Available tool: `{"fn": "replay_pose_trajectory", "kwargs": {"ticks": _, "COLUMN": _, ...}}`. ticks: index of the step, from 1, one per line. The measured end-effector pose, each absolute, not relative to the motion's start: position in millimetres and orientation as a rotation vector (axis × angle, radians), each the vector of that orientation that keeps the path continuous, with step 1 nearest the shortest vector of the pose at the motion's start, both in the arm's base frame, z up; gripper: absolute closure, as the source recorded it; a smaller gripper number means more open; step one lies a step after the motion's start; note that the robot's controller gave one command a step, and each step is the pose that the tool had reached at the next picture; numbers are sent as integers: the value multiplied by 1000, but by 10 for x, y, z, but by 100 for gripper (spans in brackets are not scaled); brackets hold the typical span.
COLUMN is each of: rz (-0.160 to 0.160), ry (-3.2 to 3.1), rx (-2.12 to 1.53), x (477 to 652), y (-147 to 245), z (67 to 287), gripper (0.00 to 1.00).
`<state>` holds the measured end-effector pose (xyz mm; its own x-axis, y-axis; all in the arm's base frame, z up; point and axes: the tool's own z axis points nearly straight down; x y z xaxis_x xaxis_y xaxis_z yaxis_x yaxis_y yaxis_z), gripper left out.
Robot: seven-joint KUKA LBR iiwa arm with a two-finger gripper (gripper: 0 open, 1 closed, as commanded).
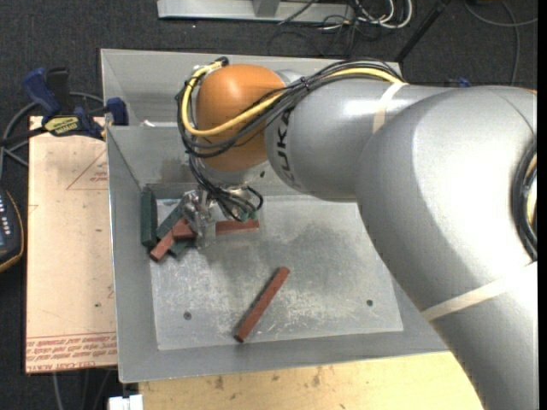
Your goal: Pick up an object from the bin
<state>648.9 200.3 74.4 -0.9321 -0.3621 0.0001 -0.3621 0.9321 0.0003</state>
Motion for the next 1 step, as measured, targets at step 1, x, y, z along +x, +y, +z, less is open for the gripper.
{"fn": "replay_pose_trajectory", "kwargs": {"ticks": 1, "rz": -5, "ry": -3117, "rx": 489, "x": 6420, "y": 1958, "z": 2820, "gripper": 100}}
